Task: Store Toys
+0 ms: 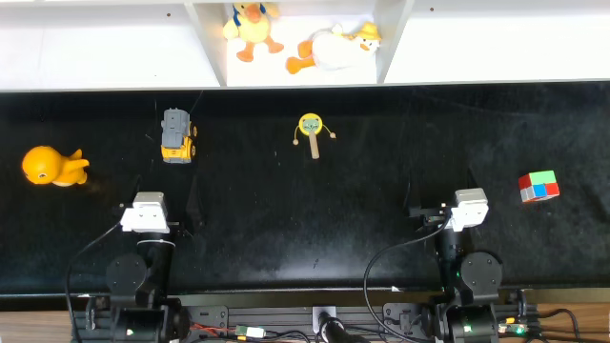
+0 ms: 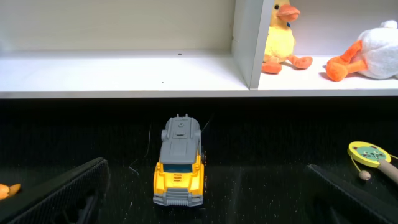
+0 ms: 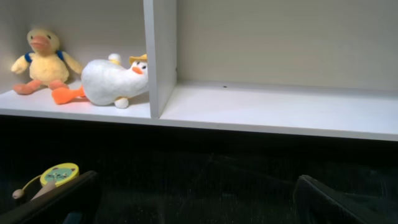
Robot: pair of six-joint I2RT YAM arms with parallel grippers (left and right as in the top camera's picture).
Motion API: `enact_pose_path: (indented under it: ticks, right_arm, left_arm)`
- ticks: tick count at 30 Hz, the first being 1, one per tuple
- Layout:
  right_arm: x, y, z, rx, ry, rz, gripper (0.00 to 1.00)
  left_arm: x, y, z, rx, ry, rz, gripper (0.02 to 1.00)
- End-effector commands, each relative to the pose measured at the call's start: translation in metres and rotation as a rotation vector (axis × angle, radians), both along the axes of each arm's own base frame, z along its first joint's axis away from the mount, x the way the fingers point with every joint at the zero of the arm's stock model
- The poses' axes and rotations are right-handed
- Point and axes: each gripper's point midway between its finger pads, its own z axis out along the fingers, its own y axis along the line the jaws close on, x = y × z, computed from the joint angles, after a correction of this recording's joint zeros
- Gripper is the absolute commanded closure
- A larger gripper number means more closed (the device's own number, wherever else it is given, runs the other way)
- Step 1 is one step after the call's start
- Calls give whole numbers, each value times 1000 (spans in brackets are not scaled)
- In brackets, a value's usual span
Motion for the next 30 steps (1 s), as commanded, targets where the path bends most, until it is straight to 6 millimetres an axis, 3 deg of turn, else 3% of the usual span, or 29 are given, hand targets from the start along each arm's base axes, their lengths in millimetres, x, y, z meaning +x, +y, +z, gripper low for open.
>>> enact_pose_path:
  ticks: [1, 21, 25, 30]
  right_arm:
    - [0, 1, -4, 7, 3, 5, 7]
    - [0, 1, -4, 7, 3, 5, 5]
    - [0, 1, -4, 7, 3, 5, 5]
    - [0, 1, -4, 7, 3, 5, 7]
  left_arm:
    - [-1, -3, 1, -16, -5, -15, 20]
    - [-1, -3, 1, -16, -5, -15, 23]
    - [-8, -8, 30, -26, -9, -43, 20]
    - [-23, -1, 42, -23, 216, -10, 23]
